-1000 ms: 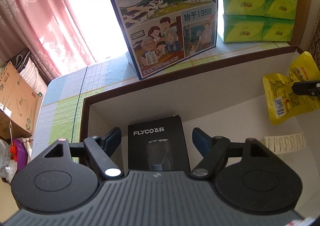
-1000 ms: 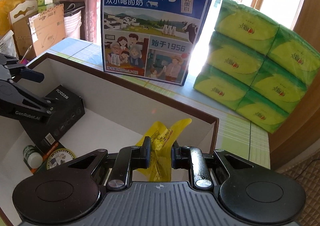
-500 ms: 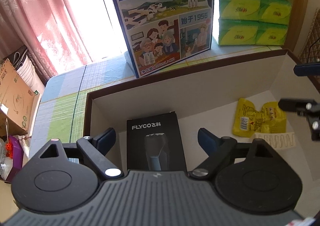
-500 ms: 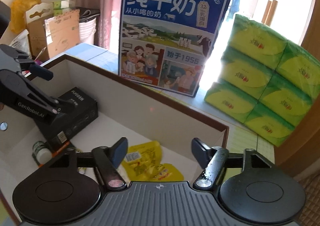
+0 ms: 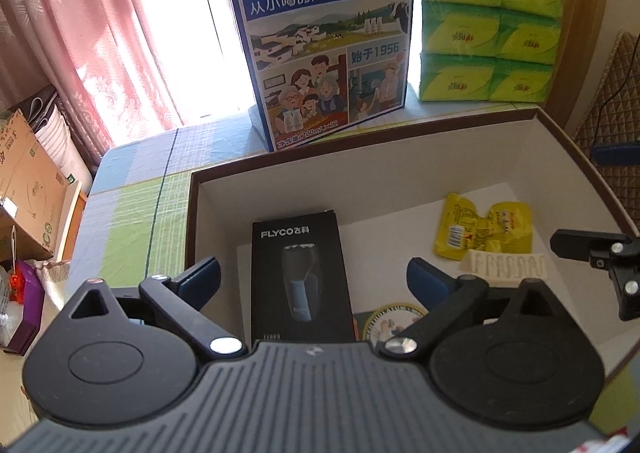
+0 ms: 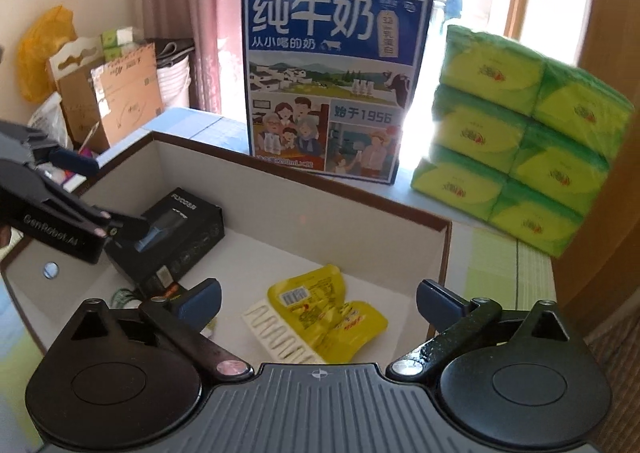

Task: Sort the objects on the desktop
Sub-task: 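Lower and release the shaver box and yellow packet inside the box, then withdraw both tools from the box toward the remaining items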

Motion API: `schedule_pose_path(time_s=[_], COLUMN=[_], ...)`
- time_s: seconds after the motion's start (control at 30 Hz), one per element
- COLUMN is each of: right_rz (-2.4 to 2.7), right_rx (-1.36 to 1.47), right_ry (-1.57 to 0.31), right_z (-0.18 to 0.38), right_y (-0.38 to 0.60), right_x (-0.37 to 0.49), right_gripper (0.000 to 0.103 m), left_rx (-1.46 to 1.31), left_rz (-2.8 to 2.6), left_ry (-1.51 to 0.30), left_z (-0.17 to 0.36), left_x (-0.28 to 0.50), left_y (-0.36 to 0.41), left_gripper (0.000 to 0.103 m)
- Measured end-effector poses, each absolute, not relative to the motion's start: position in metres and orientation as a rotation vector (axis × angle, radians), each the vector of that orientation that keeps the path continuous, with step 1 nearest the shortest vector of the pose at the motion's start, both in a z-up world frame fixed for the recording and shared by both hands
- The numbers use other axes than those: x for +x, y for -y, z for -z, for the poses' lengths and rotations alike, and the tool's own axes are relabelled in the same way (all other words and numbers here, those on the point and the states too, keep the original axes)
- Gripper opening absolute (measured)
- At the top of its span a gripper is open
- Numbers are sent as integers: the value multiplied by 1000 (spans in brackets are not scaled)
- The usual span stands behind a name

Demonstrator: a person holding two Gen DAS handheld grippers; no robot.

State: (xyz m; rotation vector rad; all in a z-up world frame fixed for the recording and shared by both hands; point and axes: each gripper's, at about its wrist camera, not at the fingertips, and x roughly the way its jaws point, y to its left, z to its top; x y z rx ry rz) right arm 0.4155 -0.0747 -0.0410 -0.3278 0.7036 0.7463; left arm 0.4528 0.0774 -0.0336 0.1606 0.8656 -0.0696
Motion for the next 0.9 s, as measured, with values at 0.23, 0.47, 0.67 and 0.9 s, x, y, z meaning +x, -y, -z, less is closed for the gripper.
schedule_pose_path(time_s=[0.23,0.47,0.67,0.9], right_rz=[-718,-712,-708,-708], right_rx=[-265,-205,-186,-164], right_ry=[-713,-723,-699,-667], right_z=[30,20,9,-4], right_y=[89,104,114,129], right_x=[401,383,360,327], right_gripper=[101,101,101,101], left_rx=[147,126,107,77], left_rz=[71,63,43,36], left_ry=[-868,-864,-855,-838], left_z=[18,5,-2,-13], left_x=[425,402,378,342], left_y=[-77,-76,-80,-80], left_gripper=[98,98,99,99])
